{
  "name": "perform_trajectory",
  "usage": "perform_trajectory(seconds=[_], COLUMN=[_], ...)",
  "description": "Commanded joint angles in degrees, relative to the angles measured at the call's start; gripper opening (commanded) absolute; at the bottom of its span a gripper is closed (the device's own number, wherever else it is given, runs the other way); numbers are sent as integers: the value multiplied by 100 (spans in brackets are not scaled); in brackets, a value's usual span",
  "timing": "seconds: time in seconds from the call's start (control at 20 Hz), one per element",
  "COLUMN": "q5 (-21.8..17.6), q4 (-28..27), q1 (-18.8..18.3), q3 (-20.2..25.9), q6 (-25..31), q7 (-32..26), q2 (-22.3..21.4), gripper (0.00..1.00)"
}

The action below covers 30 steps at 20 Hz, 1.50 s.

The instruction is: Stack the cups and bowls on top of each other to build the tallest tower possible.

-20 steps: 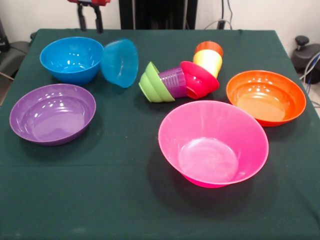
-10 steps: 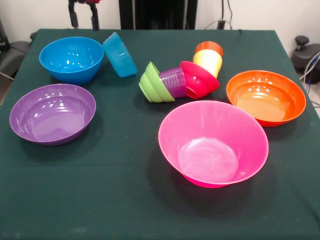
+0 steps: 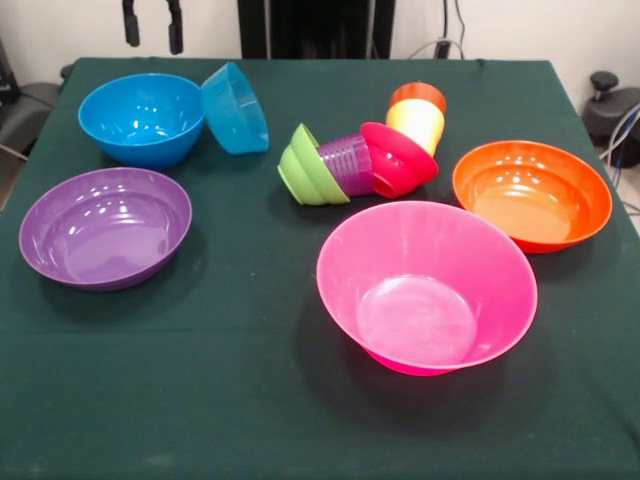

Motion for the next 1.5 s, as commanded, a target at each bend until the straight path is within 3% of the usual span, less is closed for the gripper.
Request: perform_trajectory(seconds=[0.05, 0.35, 0.5, 0.65, 0.8, 1.15, 1.5], q5=[-424, -206, 44, 528, 769, 958, 813], q4=[380, 509, 662, 781, 784, 677, 666], q1=[444, 572, 391, 156, 12, -450, -546], q3=[-352, -477, -234, 138, 340, 787, 969], q6=[-550, -482, -264, 497, 996, 1642, 1741], q7=[546, 359, 92, -405, -873, -1511, -1336], q2=[-187, -399, -522, -636, -770, -716, -838], gripper=[100, 100, 100, 100, 100, 100, 100])
